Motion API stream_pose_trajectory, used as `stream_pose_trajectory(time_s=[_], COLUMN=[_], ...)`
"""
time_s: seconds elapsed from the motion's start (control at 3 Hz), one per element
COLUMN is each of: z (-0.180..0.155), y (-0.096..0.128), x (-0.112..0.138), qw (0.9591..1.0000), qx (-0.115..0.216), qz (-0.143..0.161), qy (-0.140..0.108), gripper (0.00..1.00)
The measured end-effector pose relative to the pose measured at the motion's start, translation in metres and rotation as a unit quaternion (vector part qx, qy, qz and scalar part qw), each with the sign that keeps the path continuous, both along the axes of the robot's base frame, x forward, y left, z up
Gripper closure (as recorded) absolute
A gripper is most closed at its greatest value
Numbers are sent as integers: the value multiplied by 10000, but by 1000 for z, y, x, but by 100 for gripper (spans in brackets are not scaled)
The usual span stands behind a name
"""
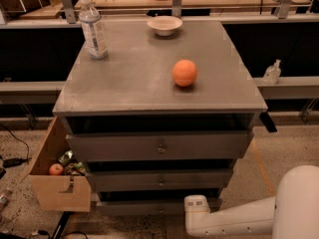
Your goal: Open bottom drawer
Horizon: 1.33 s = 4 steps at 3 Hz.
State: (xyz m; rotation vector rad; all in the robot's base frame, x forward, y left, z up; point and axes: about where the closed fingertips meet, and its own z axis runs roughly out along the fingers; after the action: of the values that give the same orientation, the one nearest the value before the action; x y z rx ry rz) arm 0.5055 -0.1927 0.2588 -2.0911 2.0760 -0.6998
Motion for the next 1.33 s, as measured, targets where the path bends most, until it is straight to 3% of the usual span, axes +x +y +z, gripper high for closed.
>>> stream_pose_trajectory(time_s=[0.67, 1.33], z=[-3, -21], y=[-21, -34], x=[34, 69], qw=[9981, 9905], qx=[233, 880], qz=[263, 617], qy=[-510, -852], gripper=[100, 100])
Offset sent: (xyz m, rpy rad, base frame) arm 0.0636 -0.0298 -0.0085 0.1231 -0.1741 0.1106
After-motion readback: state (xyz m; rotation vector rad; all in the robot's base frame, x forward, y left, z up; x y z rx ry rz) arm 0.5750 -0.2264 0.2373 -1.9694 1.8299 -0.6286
